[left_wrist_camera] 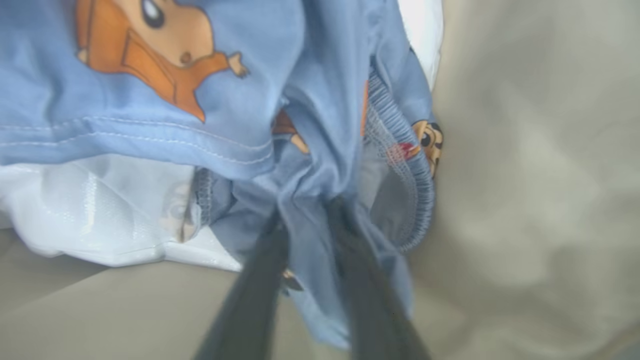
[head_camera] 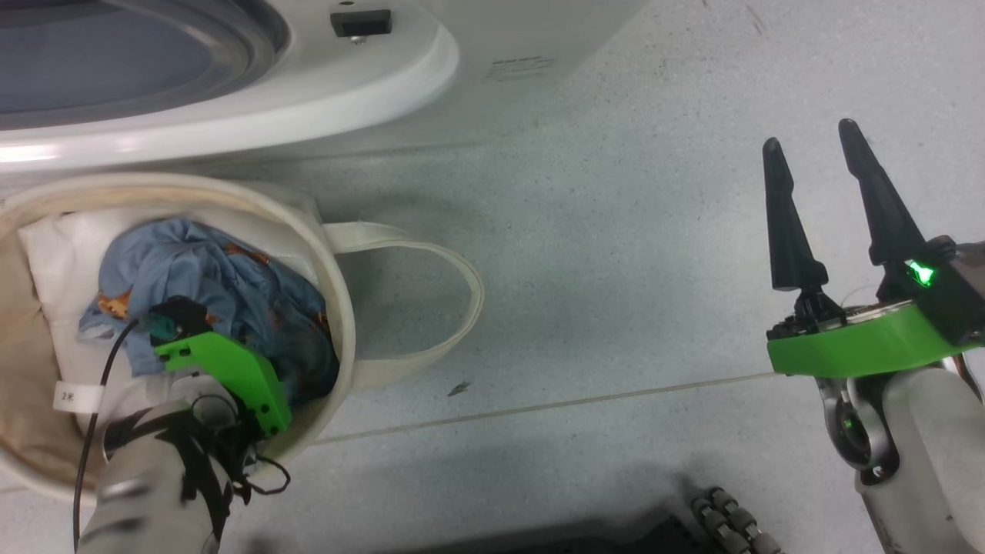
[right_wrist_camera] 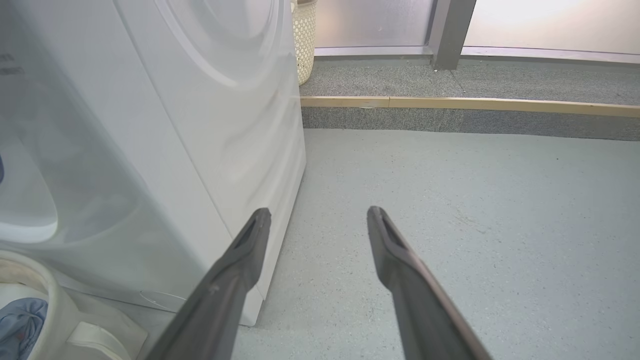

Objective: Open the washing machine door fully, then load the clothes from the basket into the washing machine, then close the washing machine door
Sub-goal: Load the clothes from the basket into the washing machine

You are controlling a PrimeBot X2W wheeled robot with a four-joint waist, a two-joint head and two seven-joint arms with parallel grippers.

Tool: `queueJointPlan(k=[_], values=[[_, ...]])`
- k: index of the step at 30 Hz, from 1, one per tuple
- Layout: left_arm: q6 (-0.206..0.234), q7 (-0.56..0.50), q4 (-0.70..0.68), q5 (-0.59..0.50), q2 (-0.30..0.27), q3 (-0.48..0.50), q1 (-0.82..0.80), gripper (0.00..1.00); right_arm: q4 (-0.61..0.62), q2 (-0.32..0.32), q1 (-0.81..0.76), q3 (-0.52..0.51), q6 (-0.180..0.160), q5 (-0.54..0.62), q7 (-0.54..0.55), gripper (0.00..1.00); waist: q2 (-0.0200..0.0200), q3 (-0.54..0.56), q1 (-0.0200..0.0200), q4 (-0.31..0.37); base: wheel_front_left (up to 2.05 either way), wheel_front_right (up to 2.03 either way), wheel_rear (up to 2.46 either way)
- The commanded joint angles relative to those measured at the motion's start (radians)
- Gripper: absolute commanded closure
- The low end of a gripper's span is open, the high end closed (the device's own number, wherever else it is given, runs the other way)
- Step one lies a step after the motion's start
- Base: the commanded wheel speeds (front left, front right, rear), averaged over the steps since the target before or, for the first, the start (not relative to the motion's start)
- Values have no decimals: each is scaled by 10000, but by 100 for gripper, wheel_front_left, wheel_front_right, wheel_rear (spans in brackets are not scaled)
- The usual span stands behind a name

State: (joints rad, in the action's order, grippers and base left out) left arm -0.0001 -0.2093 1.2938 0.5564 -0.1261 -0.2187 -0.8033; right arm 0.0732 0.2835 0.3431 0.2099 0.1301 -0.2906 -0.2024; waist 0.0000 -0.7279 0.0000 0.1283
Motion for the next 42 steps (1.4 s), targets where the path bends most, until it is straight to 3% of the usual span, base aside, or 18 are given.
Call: queueJointPlan(k=[1, 8, 21, 32, 37, 42], values=[[-52, 36, -32, 33, -413, 75, 258, 100, 324, -11, -421, 65, 6, 73, 62, 0, 0, -14, 0, -21, 0, 0, 0], [-243, 610, -31, 75, -440, 46, 173, 100, 153, -96, -386, 102, 6, -18, -56, 0, 0, 138, 0, -144, 0, 0, 0], [-897, 2577, -31, 287, -491, 79, 738, 100, -989, -262, -183, 576, 6, -532, -498, 0, 0, 1556, 0, -455, 0, 0, 0], [-1274, 4504, -284, 329, -444, -172, 1597, 100, -1889, -250, -438, 939, 6, -1188, -589, 0, 0, 3728, 0, -713, 0, 0, 0], [-1299, 4694, -818, 260, -449, -338, 2263, 100, -2142, -237, -935, 1042, 6, -1530, -591, 0, 0, 4947, 0, -867, 0, 0, 0], [-1303, 4706, -2188, 126, -586, -234, 3003, 100, -2340, -236, -1454, 1156, 6, -1862, -592, 0, 0, 6036, 0, -1029, 0, 0, 0]])
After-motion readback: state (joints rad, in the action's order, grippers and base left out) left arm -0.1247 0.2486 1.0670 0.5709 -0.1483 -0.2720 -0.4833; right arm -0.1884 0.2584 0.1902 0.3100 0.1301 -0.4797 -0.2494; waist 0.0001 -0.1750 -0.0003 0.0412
